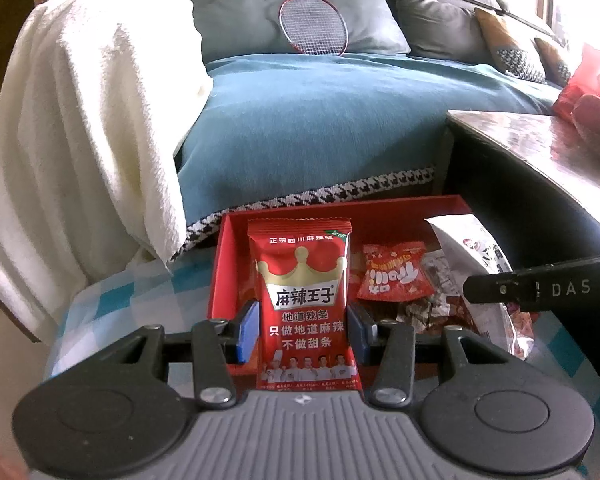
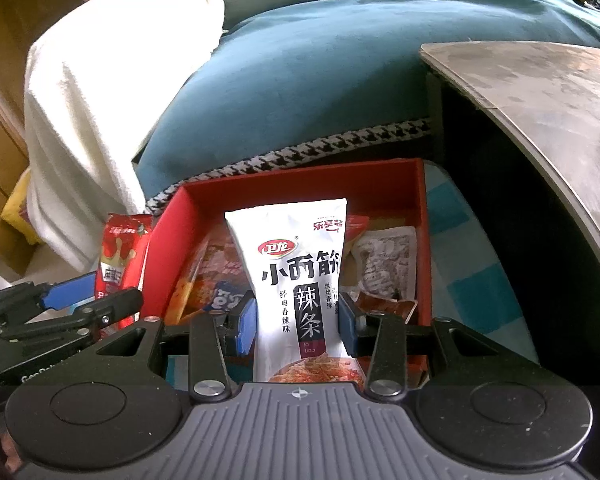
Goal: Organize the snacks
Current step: 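Lower both held packets into the red box and open both grippers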
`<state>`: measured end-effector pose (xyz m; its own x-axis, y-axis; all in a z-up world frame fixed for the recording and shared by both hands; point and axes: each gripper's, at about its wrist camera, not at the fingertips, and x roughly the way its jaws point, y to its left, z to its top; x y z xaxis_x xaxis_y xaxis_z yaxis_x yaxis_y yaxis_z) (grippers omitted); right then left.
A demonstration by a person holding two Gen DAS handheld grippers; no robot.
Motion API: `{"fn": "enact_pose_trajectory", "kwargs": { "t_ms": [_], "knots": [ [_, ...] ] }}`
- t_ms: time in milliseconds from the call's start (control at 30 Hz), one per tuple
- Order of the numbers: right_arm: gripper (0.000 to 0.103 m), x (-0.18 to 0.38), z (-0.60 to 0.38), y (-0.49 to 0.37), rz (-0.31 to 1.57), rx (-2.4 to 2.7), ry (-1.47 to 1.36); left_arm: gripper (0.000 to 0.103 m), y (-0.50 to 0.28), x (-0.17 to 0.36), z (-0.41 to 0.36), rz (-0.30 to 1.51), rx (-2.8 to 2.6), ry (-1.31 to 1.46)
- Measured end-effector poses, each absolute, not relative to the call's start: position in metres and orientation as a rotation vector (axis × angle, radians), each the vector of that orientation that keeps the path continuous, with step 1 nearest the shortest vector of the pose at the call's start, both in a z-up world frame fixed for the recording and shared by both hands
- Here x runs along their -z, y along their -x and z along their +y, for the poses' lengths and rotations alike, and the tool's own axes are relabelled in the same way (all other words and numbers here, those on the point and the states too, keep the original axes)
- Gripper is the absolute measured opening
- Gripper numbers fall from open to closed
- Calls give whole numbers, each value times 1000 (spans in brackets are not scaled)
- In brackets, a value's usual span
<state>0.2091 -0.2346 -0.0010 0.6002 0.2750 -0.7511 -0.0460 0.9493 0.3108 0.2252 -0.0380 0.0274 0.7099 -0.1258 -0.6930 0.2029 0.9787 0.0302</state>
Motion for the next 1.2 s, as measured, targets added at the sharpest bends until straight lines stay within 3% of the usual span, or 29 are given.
{"fn": "enact_pose_trajectory", "kwargs": {
  "t_ms": [1200],
  "knots": [
    [49, 47, -245, -271, 982, -96, -239, 40, -299, 13, -63, 814, 159, -182]
  ]
}}
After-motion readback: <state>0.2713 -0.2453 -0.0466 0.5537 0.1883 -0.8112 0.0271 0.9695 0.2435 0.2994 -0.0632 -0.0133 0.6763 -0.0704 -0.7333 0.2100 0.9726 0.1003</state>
